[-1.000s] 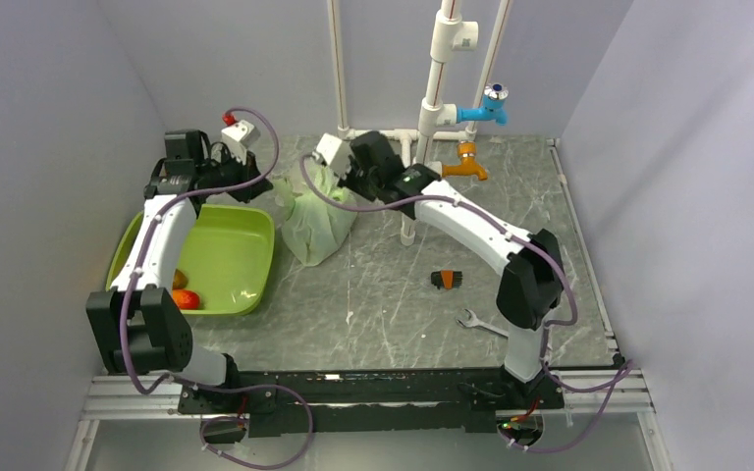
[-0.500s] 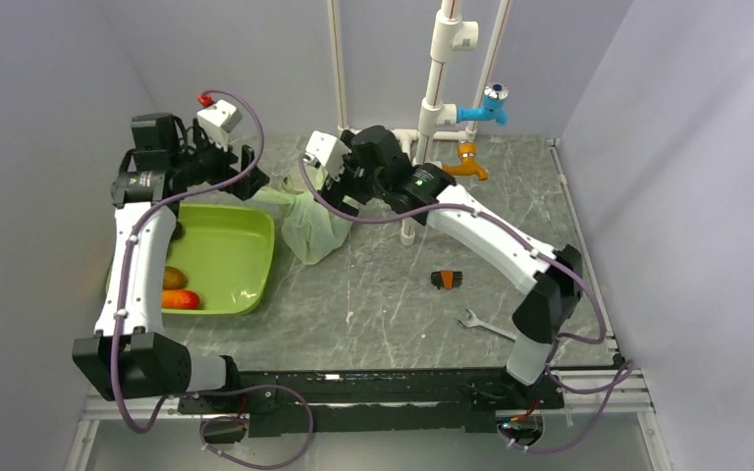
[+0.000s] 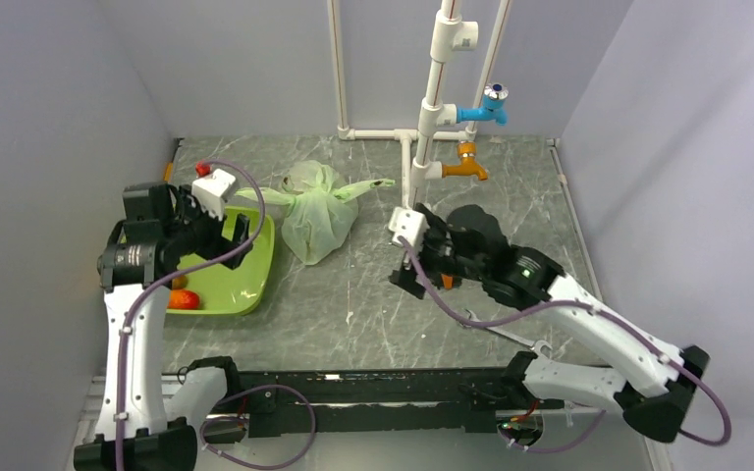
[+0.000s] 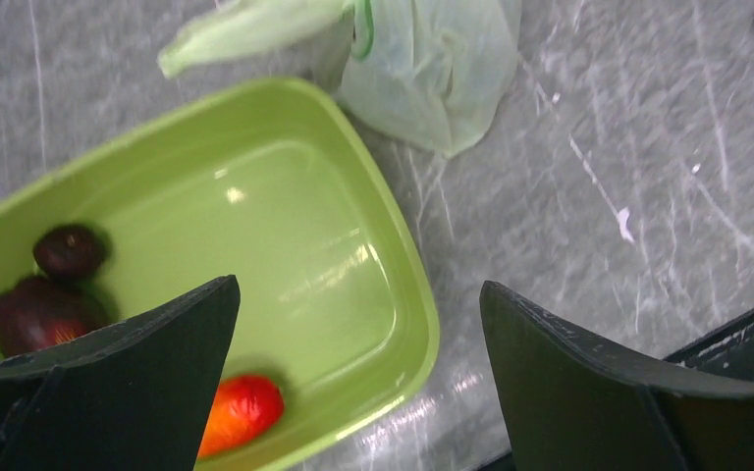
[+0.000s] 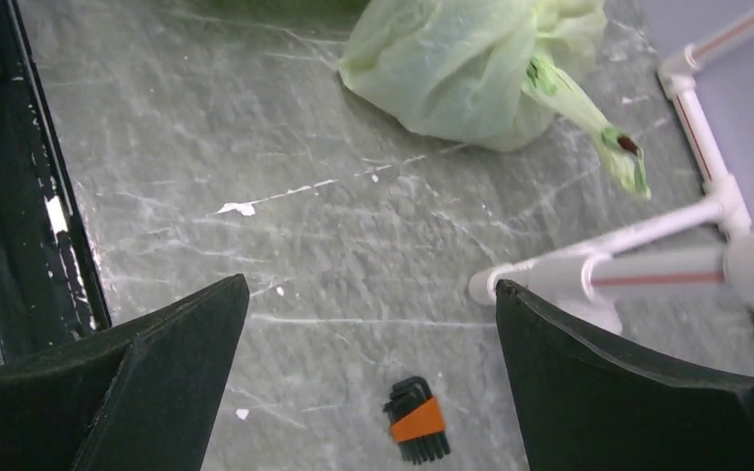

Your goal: Place the fake fruits into the plastic bag and tie a complex knot

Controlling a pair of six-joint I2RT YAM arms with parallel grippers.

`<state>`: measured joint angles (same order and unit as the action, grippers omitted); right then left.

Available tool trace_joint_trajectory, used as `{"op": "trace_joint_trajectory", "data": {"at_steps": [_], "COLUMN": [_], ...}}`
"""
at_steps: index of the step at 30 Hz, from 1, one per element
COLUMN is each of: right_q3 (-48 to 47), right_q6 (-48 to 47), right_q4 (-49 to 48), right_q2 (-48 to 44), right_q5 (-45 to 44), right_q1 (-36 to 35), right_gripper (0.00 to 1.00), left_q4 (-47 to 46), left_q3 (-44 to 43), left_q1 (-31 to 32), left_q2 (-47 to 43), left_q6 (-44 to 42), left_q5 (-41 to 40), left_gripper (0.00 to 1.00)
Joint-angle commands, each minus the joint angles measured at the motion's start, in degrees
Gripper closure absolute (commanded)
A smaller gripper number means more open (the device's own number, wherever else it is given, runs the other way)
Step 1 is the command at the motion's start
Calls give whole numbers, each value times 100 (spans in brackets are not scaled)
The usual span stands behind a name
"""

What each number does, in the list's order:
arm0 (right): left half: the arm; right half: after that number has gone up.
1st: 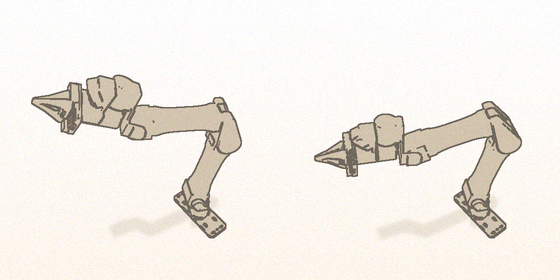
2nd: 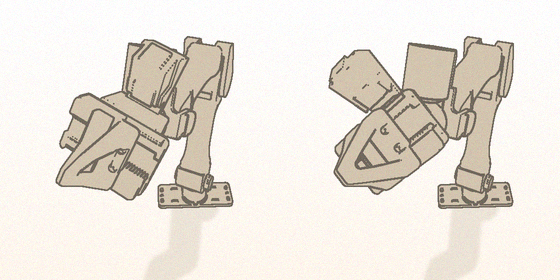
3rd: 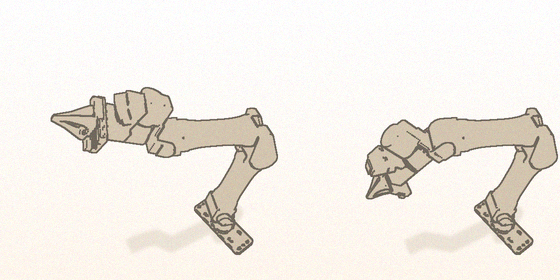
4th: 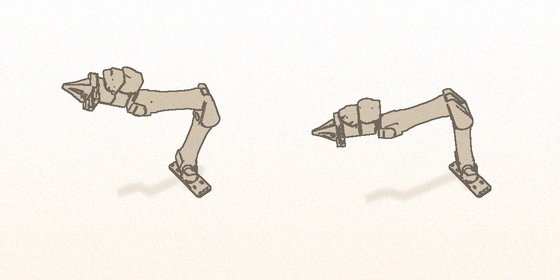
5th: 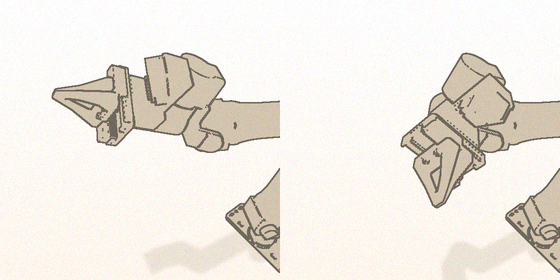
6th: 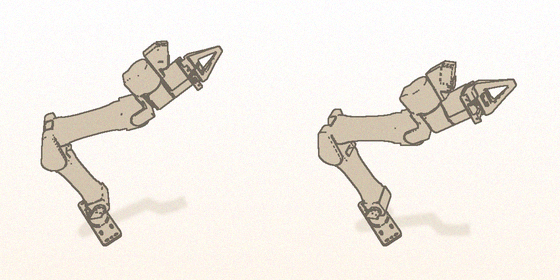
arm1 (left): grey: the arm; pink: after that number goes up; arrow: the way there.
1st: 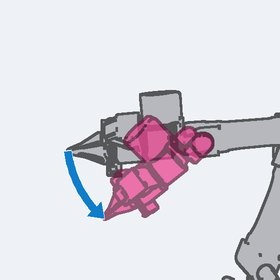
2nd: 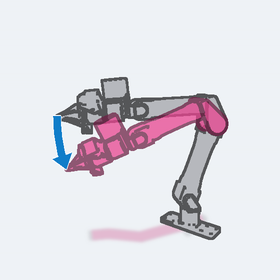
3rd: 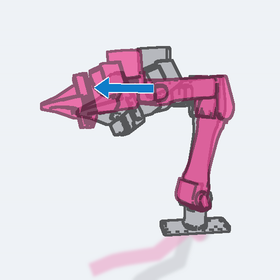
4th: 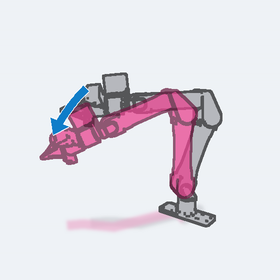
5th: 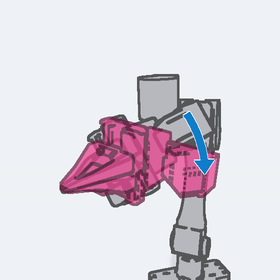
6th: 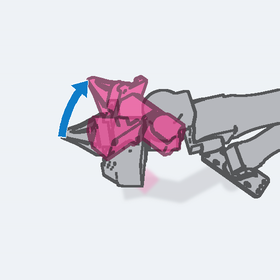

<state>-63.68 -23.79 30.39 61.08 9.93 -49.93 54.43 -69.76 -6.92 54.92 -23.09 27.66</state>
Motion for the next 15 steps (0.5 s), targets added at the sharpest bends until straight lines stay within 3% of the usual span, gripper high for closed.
{"op": "trace_joint_trajectory", "data": {"at_steps": [1, 9, 15], "right_q3": [625, 1461, 1657], "right_q6": [512, 1329, 1624], "right_q4": [-221, -472, -551], "right_q2": [-770, -1676, -1951], "right_q5": [-445, -204, -40], "right_q1": [669, 2854, 3561], "right_gripper": [0, 0, 0], "left_q4": [121, -339, -578], "left_q3": [447, 1552, 1615], "left_q1": [-16, -6, -11], "left_q2": [-311, -743, -624], "left_q6": [-150, -61, 127], "left_q5": [-536, -835, -968], "left_gripper": [1, 1, 1]}}
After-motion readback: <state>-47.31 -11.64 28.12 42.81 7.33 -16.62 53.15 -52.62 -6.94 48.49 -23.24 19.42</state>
